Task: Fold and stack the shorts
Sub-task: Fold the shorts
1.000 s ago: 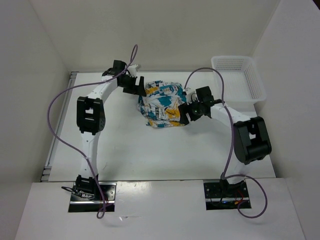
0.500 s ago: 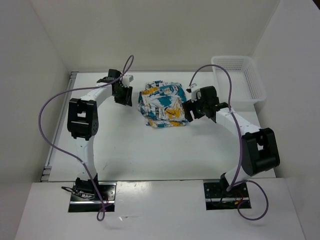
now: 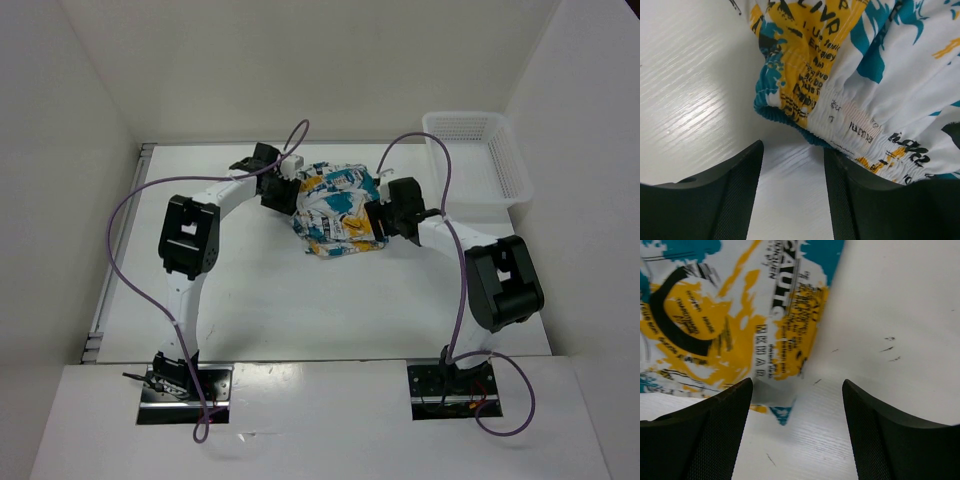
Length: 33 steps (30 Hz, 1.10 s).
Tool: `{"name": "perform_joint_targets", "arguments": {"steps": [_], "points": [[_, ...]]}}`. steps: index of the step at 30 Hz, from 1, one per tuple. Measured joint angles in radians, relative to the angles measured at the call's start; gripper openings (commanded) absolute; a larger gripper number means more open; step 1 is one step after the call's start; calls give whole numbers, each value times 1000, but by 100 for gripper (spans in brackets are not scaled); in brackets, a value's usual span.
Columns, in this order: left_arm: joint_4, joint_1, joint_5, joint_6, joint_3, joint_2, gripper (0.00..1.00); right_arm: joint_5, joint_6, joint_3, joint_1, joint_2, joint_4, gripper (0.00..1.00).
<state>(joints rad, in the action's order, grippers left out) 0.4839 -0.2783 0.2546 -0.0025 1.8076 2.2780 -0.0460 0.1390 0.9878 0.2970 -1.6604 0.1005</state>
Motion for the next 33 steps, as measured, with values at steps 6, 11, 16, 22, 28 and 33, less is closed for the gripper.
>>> {"name": "perform_joint_targets", "arguments": {"steps": [6, 11, 16, 22, 28, 33], "points": [[-35, -1, 29, -3, -32, -11, 66, 1, -13, -32, 74, -1, -11, 77], [-40, 17, 31, -3, -38, -18, 75, 1, -11, -33, 92, 0, -10, 77], [-4, 74, 5, -2, -15, -19, 97, 80, -10, -29, 91, 16, 16, 78], [49, 154, -60, -2, -3, -61, 100, 130, -3, 15, 91, 78, 75, 83], [60, 234, -57, -2, -15, -269, 100, -33, 148, 109, 90, 194, 71, 86], [11, 328, 14, -1, -113, -523, 100, -116, 255, 182, 52, 286, 57, 86]]}}
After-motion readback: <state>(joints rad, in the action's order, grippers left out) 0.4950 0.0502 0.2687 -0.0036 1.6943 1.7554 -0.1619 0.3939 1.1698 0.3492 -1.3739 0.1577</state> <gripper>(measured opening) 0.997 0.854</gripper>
